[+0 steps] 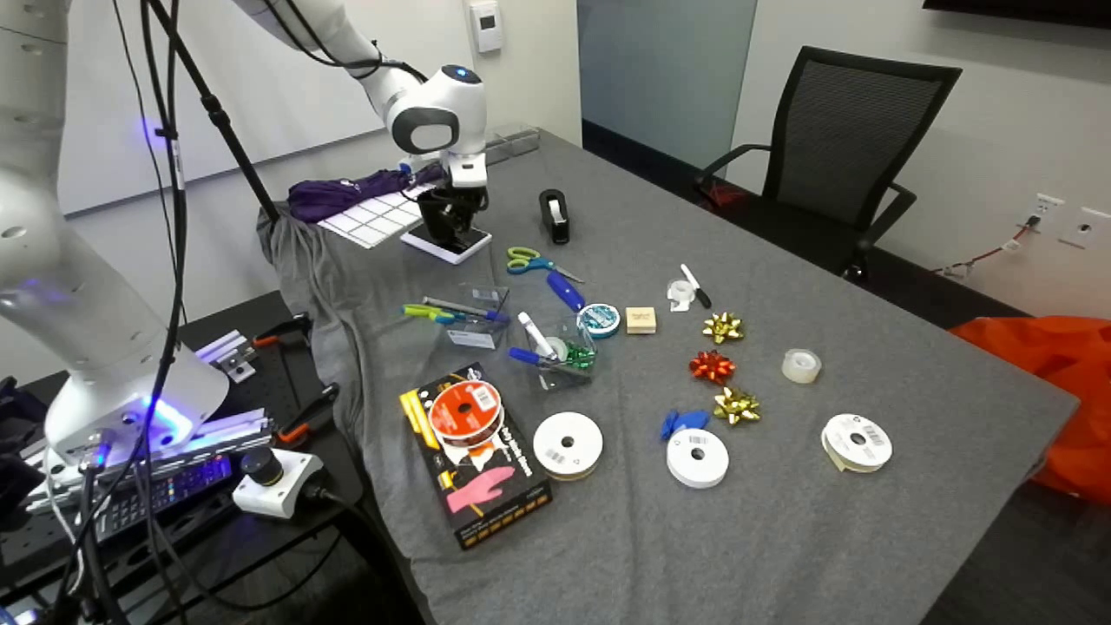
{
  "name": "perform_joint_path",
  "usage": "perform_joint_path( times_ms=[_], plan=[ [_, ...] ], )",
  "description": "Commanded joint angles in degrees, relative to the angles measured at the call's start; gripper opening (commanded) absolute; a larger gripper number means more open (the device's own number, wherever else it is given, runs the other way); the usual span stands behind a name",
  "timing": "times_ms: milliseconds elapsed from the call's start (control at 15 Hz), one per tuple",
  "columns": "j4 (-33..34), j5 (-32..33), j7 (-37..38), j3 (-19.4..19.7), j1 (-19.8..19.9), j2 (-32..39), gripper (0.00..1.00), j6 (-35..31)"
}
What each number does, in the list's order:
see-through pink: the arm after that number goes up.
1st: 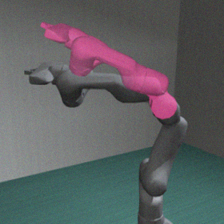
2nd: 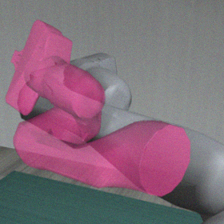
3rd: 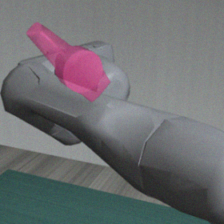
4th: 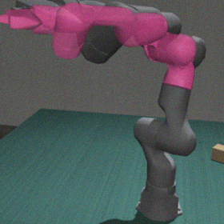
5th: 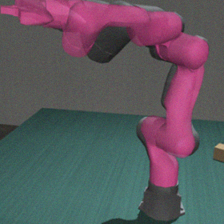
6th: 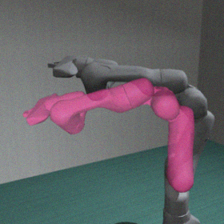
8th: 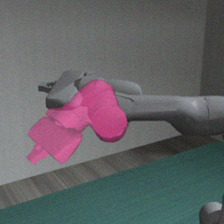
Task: Put the black cup on the black object
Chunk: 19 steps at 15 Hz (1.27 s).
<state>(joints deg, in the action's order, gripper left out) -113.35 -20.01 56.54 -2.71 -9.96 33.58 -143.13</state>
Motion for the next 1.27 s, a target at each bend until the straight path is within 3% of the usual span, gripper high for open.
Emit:
perform_joint_path(
  times_ms=[0,467,800,1200],
  plan=[
    [1.3,-0.6,1.4,-0.2,0.0,0.3,0.5,0.4],
    [0.2,0.2,0.4,-0.2,0.5,-2.8,0.98,2.6],
    [-1.9,8.5,1.6,2.7,-0.8,-8.4,1.0,12.4],
    [-9.5,14.9,-2.8,2.8,0.5,-18.7,1.0,9.9]
  ],
)
